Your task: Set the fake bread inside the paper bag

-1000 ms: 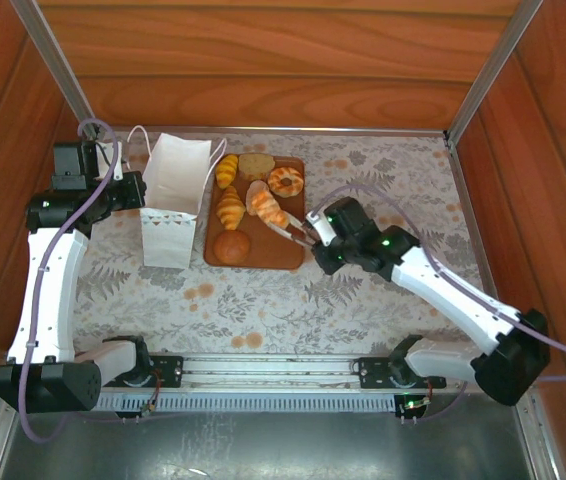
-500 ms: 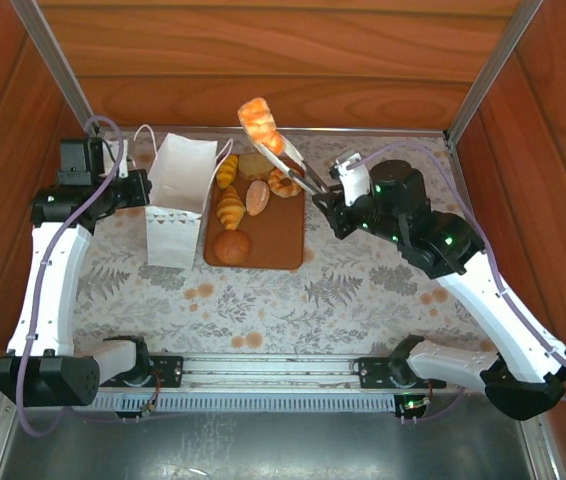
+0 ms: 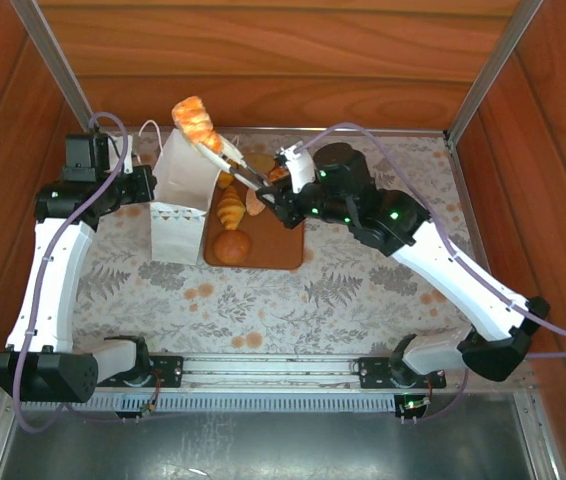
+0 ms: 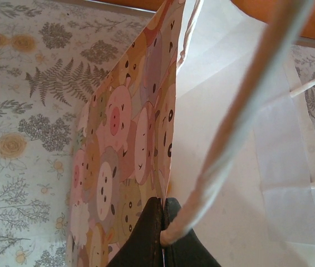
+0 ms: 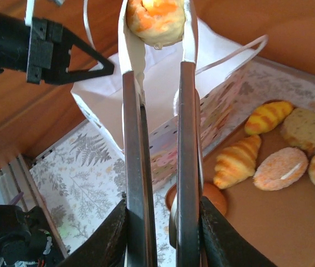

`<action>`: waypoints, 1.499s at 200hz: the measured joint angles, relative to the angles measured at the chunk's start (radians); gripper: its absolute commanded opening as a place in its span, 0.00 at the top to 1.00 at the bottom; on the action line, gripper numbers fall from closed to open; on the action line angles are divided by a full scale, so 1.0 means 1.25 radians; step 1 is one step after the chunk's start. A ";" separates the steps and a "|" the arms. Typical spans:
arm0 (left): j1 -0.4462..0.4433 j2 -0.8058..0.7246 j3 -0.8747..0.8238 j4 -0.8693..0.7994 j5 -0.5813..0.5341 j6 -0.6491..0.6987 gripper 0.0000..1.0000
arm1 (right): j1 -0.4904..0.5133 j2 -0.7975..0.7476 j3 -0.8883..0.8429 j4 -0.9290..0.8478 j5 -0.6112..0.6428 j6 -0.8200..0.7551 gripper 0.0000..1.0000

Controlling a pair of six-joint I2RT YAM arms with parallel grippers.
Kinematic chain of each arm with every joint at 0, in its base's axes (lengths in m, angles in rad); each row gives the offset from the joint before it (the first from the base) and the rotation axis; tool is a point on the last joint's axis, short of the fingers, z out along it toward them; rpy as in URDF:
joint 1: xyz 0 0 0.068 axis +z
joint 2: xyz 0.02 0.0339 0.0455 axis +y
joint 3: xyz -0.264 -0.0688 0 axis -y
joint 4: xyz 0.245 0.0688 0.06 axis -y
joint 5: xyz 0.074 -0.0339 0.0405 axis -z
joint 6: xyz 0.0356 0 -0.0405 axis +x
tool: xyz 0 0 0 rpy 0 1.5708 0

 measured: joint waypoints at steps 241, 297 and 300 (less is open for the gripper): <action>-0.012 -0.001 -0.013 0.027 -0.040 -0.026 1.00 | 0.013 0.011 0.060 -0.078 0.048 -0.011 0.50; -0.012 -0.015 -0.025 0.028 -0.064 -0.042 1.00 | 0.013 -0.180 -0.080 -0.069 0.132 -0.054 0.51; -0.012 -0.016 -0.025 0.028 -0.065 -0.043 1.00 | 0.013 -0.190 -0.092 -0.069 0.136 -0.055 0.51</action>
